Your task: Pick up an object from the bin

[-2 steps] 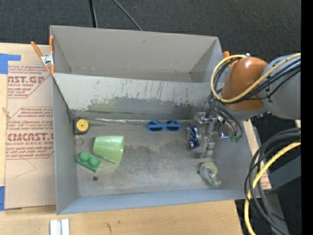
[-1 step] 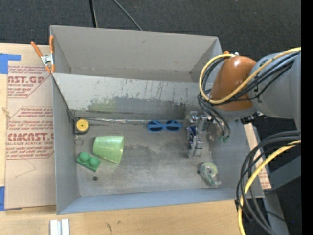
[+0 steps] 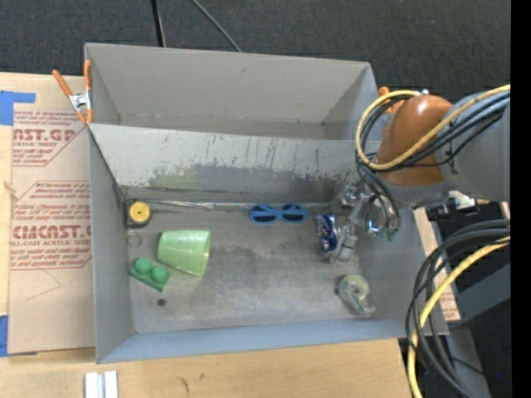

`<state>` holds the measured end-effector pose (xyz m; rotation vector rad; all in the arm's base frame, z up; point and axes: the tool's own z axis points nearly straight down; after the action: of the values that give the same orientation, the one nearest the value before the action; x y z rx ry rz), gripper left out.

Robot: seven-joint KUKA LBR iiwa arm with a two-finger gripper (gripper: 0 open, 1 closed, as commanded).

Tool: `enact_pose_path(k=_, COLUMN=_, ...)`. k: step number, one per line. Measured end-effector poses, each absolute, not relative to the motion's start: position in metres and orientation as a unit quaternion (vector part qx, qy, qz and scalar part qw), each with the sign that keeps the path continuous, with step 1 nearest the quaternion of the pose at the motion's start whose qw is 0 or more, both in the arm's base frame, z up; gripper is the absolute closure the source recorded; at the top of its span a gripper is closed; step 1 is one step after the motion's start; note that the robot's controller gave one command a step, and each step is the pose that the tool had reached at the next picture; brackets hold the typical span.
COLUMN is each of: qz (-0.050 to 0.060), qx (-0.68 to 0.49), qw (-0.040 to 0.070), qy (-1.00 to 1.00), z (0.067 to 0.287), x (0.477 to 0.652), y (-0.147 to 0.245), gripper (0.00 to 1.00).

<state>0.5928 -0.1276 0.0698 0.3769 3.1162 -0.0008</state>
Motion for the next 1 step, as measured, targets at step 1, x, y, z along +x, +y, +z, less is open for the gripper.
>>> enact_pose_path(k=1, qz=0.000, qx=0.120, qw=0.001, qy=0.993, z=0.0698, x=0.5928, y=-0.1270, gripper=1.00)
